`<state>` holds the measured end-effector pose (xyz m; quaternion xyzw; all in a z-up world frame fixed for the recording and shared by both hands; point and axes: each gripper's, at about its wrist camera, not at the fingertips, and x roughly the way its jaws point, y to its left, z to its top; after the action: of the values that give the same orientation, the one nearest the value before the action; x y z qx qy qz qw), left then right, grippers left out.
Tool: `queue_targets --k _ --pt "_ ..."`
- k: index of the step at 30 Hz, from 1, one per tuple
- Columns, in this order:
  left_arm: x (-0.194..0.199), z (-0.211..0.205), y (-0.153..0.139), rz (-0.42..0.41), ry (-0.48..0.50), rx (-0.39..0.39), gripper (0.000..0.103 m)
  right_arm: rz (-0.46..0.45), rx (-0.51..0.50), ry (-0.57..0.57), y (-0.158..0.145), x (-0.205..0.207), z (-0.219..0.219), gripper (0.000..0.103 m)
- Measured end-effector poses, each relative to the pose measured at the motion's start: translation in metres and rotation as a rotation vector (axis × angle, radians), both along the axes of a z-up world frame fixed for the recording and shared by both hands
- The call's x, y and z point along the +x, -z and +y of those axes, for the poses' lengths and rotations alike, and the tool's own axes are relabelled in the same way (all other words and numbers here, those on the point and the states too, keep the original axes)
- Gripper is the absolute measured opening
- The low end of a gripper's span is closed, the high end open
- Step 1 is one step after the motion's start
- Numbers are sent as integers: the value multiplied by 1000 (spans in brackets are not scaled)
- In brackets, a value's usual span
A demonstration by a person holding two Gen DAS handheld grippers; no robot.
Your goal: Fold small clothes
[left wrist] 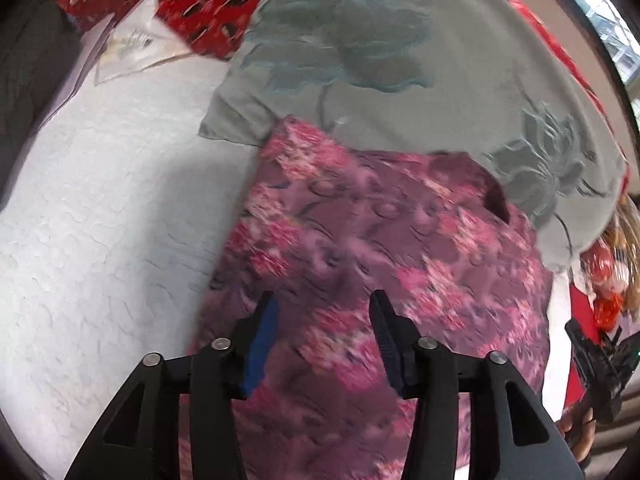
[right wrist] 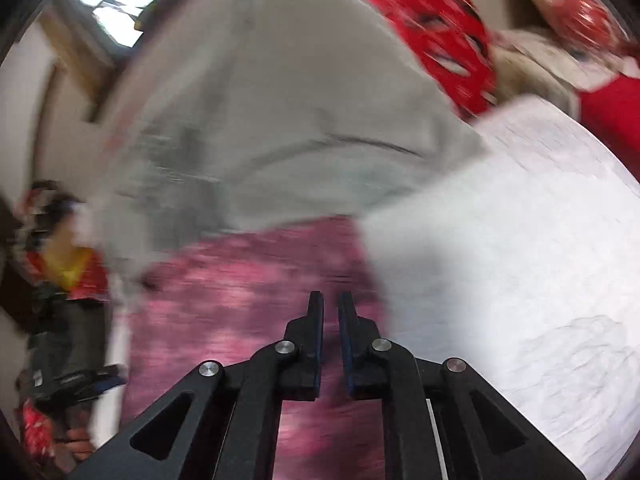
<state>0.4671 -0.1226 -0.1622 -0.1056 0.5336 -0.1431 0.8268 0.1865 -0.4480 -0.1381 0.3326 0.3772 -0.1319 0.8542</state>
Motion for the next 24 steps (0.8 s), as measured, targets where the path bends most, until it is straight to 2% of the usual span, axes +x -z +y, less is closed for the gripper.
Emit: queue_targets --k 1,2,3,4,5,6,7,8,10,13,14,15,16,17,18,20,24 --pt "-6 -4 4 -4 4 22 56 -8 -2 -23 -2 3 9 19" --pt "-11 -10 13 7 9 57 57 -2 -2 -48 1 4 16 29" --pt "-12 -13 20 23 13 83 57 23 -4 -72 10 5 24 35" --pt "-15 -18 30 31 17 121 59 78 0 -96 24 9 30 36" --pt "-19 -22 30 -8 23 157 60 169 8 -126 41 15 37 34" --pt "-21 -24 28 -23 28 175 60 179 -31 -130 43 17 44 33" --pt "-23 -27 25 -24 34 191 59 157 -94 -126 32 15 51 33" --pt "-24 -28 22 -21 37 190 59 179 -110 -134 25 16 55 36" --pt "-27 -30 20 -20 47 182 59 128 -101 -156 11 12 63 36" --pt "-26 -29 22 -15 40 178 60 99 -163 -191 0 4 82 38" --pt "-27 -27 22 -11 32 172 60 116 -171 -205 3 2 86 45" --pt "-28 -24 21 -8 27 169 60 153 -176 -217 12 4 89 46" --pt "-28 -24 21 -6 27 170 60 232 -175 -238 29 6 95 46" --pt "-29 -24 20 -4 28 173 60 238 -196 -250 33 4 98 47" --pt "-29 -23 18 -1 30 174 60 219 -230 -251 29 1 102 46" --pt "-31 -21 15 -2 35 171 59 249 -247 -261 18 5 108 47" --pt "-36 -17 10 1 30 155 59 147 -252 -240 0 -1 114 46"
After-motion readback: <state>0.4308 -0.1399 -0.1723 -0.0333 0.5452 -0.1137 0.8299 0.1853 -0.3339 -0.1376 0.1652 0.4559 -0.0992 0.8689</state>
